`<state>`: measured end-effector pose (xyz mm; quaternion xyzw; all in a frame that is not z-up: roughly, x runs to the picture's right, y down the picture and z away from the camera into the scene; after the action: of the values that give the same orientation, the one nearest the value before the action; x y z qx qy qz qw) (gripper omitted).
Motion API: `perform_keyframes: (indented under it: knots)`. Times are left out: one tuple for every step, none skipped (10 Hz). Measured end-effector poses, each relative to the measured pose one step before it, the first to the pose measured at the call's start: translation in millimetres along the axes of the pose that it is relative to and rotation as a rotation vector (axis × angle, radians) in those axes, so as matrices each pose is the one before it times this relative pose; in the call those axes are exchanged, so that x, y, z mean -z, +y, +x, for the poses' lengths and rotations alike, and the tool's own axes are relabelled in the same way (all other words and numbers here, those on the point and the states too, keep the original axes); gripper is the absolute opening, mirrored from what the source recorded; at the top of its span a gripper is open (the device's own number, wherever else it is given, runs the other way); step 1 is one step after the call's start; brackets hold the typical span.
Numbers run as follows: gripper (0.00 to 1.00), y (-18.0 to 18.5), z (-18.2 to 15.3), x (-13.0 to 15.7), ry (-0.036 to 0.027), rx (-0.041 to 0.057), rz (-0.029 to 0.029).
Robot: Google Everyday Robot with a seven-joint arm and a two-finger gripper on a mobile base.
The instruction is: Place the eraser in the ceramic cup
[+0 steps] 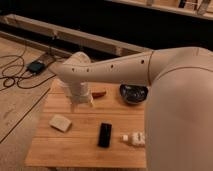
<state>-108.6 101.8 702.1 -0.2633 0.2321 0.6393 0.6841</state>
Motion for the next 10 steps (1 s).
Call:
perform_keyframes:
  knots:
    - [0.65,0.03,0.02,-0.05,0.00010,0.00005,0.00001]
    - [0.65,0.01,-0.03,0.06,-0.00012,-0.00008,-0.00013]
    - [0.65,-0.29,0.04,-0.31,0.00064,-0.00049,0.00008]
    - [0.65,-3.37,1.27,-2.70,0.00332,-0.00026,-0.00004]
    - [0.65,-5.69,0.73,-2.91,0.00022,-0.00201,-0.00022]
    - [0.65,-12.75,2.42,-6.31,0.00432,-0.00585,0.00578]
    - [0.65,-13.32,-0.36,-8.64,-0.00398,-0.00265,0.00182]
    - [0.65,-8.79,-0.62,-6.64,-0.00107,-0.00320,0.00217]
    - [0.65,-9.33,-1.44,-8.46,-0.00201,-0.00645,0.00035]
    - [0.65,-4.80,-1.33,-6.03,-0.00228,-0.00318,0.00020]
